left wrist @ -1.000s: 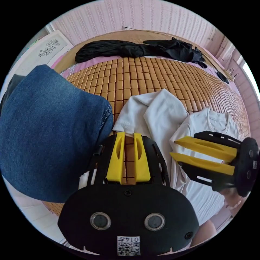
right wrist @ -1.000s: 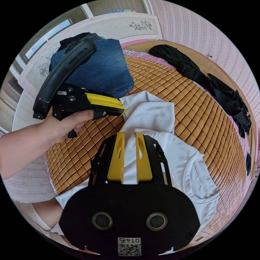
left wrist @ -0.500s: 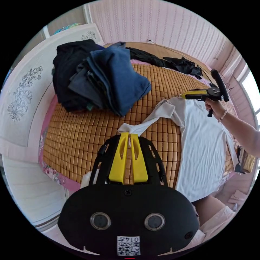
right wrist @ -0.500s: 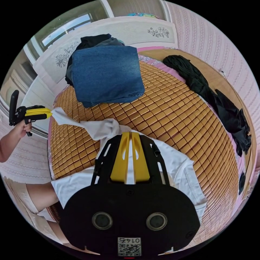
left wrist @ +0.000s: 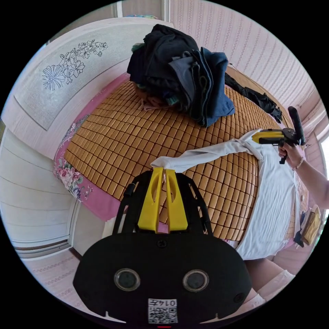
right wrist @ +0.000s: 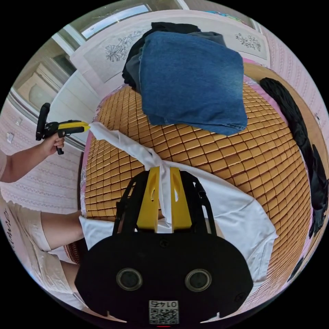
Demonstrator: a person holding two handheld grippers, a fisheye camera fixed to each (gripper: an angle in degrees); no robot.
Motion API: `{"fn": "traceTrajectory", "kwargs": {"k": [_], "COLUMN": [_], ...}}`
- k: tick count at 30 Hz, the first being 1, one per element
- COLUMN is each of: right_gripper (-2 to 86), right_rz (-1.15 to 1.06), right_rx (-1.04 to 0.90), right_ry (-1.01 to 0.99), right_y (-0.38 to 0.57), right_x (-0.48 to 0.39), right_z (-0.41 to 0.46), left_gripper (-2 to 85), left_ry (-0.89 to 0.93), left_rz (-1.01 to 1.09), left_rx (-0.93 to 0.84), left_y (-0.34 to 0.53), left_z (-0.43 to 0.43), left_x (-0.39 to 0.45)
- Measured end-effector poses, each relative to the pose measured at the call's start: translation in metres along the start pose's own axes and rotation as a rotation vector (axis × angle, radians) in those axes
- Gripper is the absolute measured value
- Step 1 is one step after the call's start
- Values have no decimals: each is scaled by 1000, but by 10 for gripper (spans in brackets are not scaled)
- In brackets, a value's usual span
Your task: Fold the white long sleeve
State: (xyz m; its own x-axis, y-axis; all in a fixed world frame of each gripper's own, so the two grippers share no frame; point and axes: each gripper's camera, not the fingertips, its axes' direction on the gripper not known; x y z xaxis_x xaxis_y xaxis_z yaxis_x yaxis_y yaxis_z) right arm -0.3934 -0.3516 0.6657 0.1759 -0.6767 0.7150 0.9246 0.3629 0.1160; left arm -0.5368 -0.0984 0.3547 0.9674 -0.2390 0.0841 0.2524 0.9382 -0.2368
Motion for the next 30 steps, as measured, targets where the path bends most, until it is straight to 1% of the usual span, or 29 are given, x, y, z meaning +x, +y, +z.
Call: {"fn": "traceTrajectory", "kwargs": {"k": [2,3,5,6,9,11,13,16,21,23,27,28,29,30], "right_gripper": [13,5,-2,-4,-6,-6,-6,-6,-6,-6,-6,-6,-7,-7], "right_rz": [-1,1,1,1,-39,-58,-70,-80,-120,-123,-109,-107,-103,-100], "right_rx": [-70,-71,-4,27,26,-30,-78,-83,-107,-111,-102,-102,-103,-106], "right_ry": [13,20,-1,-16,-45,-49,-53,-58,-38,-34,-39,-39,-40,-40], "right_y": [-9,-12,-14,-14,-15,-15,-16,-21,-39,-43,-51,-52,-54,-56], "right_x": [-2,-3,-5,-7,-15,-18,-20,-21,-30,-33,-34,-34,-35,-35], "right_z": [15,17,10,6,10,22,33,37,43,44,45,46,47,49], "left_gripper": [-9,-9,-9,-9,-6,-5,-5,-5,8,41,65,74,76,74], "left_ry": [9,2,-78,-94,-102,-80,-80,-28,68,136,106,113,114,121], "left_rz": [42,66,162,163,56,-66,-164,-252,-239,-246,-230,-224,-219,-197], "left_rx": [97,131,237,244,148,-12,-80,-39,-16,-46,-118,-184,-212,-193], "left_y": [-16,-19,-16,-12,16,41,57,71,52,38,18,14,14,13], "left_z": [-17,-24,-51,-53,-31,9,21,8,-3,7,34,50,59,57], "left_x": [-11,-12,-14,-17,-48,-78,-97,-115,-120,-126,-138,-141,-143,-143]}}
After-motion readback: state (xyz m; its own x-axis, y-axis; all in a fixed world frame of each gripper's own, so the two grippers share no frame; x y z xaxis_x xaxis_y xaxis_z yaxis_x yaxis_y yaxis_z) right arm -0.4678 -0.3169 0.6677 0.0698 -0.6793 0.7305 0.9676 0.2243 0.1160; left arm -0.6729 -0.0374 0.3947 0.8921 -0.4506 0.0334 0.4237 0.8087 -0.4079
